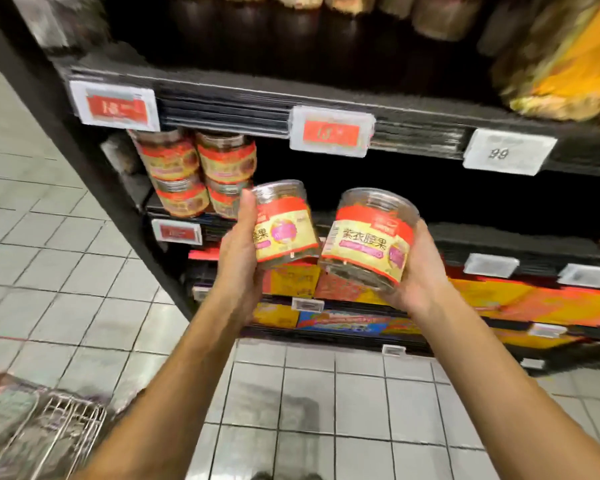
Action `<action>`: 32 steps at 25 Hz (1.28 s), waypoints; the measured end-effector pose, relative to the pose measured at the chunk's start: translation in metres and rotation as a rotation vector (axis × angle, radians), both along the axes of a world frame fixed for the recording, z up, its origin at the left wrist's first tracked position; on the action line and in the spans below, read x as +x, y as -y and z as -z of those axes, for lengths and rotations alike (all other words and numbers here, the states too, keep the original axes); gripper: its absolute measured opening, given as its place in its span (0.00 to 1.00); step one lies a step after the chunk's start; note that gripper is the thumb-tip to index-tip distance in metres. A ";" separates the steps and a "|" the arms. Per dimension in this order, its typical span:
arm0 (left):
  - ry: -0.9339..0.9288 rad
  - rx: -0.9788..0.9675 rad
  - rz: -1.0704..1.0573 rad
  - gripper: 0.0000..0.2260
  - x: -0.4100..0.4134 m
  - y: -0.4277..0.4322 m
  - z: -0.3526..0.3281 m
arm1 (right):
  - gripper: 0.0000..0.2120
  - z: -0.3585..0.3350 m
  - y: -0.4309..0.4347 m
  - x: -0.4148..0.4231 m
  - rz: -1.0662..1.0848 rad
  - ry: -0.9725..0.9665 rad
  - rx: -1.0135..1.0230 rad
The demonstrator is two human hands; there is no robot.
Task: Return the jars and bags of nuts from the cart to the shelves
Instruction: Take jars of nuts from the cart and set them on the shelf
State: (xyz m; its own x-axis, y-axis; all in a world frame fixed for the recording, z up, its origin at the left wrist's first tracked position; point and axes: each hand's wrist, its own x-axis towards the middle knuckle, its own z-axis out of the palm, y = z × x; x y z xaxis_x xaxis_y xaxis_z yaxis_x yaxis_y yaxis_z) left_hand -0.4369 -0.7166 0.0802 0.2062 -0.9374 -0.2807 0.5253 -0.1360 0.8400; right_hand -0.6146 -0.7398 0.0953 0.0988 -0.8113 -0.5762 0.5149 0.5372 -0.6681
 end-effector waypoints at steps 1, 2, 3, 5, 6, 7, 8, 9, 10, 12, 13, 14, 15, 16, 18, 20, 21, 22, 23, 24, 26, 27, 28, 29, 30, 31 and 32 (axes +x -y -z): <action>0.017 -0.029 -0.012 0.32 -0.002 0.018 0.010 | 0.26 0.012 0.016 -0.001 0.000 0.009 -0.008; 0.054 -0.060 -0.035 0.30 -0.002 0.036 0.019 | 0.26 0.020 0.028 0.000 0.001 0.021 -0.012; 0.103 -0.086 -0.078 0.28 -0.001 0.050 0.027 | 0.26 0.027 0.039 0.001 -0.005 0.048 -0.015; 0.260 -0.146 -0.175 0.26 -0.001 0.080 0.048 | 0.27 0.040 0.062 0.004 -0.029 0.077 -0.039; 0.370 -0.175 -0.214 0.27 -0.002 0.093 0.057 | 0.27 0.045 0.072 0.005 -0.025 0.090 -0.066; 0.499 -0.190 -0.244 0.29 -0.002 0.102 0.065 | 0.27 0.052 0.080 0.006 -0.017 0.105 -0.089; 0.628 -0.212 -0.269 0.30 -0.001 0.110 0.074 | 0.26 0.059 0.086 0.006 -0.017 0.110 -0.114; 0.741 -0.245 -0.277 0.31 0.001 0.116 0.083 | 0.25 0.065 0.090 0.005 -0.028 0.100 -0.141; 0.833 -0.278 -0.261 0.29 0.003 0.122 0.091 | 0.24 0.069 0.093 0.004 -0.038 0.093 -0.161; 0.937 -0.327 -0.193 0.27 0.006 0.130 0.106 | 0.25 0.078 0.097 -0.002 -0.043 0.110 -0.182; 0.978 -0.337 -0.159 0.26 0.006 0.134 0.111 | 0.25 0.081 0.099 -0.005 -0.040 0.116 -0.184; 1.028 -0.334 -0.126 0.25 0.008 0.137 0.114 | 0.25 0.082 0.100 -0.007 -0.035 0.119 -0.186; 1.076 -0.328 -0.085 0.23 0.010 0.139 0.115 | 0.24 0.083 0.100 -0.008 -0.025 0.122 -0.187; 1.105 -0.326 -0.038 0.22 0.012 0.139 0.113 | 0.23 0.084 0.100 -0.009 -0.015 0.126 -0.193; 1.085 -0.330 0.067 0.24 0.016 0.126 0.105 | 0.23 0.084 0.096 -0.011 0.005 0.095 -0.201; 1.124 -0.396 0.022 0.24 0.016 0.099 0.095 | 0.24 0.082 0.090 -0.009 -0.008 0.005 -0.208; 1.151 -0.440 -0.077 0.22 0.013 0.084 0.089 | 0.25 0.079 0.087 -0.007 -0.024 -0.048 -0.219; 1.138 -0.462 -0.188 0.20 0.006 0.069 0.083 | 0.26 0.077 0.084 -0.004 -0.047 -0.099 -0.241; 1.066 -0.453 -0.235 0.19 -0.003 0.058 0.075 | 0.26 0.074 0.082 0.000 -0.075 -0.145 -0.274; 0.941 -0.434 -0.195 0.20 -0.013 0.052 0.067 | 0.26 0.070 0.079 0.005 -0.101 -0.185 -0.312; 0.675 -0.389 0.030 0.22 -0.033 0.049 0.054 | 0.27 0.063 0.073 0.017 -0.139 -0.249 -0.361; 0.585 -0.369 0.111 0.22 -0.041 0.049 0.051 | 0.28 0.060 0.070 0.021 -0.161 -0.282 -0.374; 0.533 -0.359 0.143 0.20 -0.045 0.050 0.050 | 0.29 0.059 0.069 0.023 -0.184 -0.315 -0.384; 0.518 -0.359 0.142 0.19 -0.048 0.050 0.049 | 0.30 0.058 0.067 0.024 -0.198 -0.338 -0.382; 0.522 -0.362 0.130 0.18 -0.048 0.049 0.050 | 0.31 0.058 0.064 0.023 -0.197 -0.349 -0.372; 0.522 -0.363 0.105 0.18 -0.046 0.048 0.051 | 0.31 0.059 0.060 0.022 -0.189 -0.367 -0.373; 0.516 -0.359 0.066 0.19 -0.044 0.047 0.053 | 0.31 0.061 0.054 0.019 -0.170 -0.398 -0.395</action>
State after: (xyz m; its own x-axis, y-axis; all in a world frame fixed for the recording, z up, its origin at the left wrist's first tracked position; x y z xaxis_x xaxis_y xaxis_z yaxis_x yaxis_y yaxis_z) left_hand -0.4809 -0.7632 0.0272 0.1698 -0.9700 0.1740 0.0408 0.1833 0.9822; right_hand -0.5952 -0.7936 0.0339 0.0840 -0.9638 -0.2530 0.1117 0.2614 -0.9587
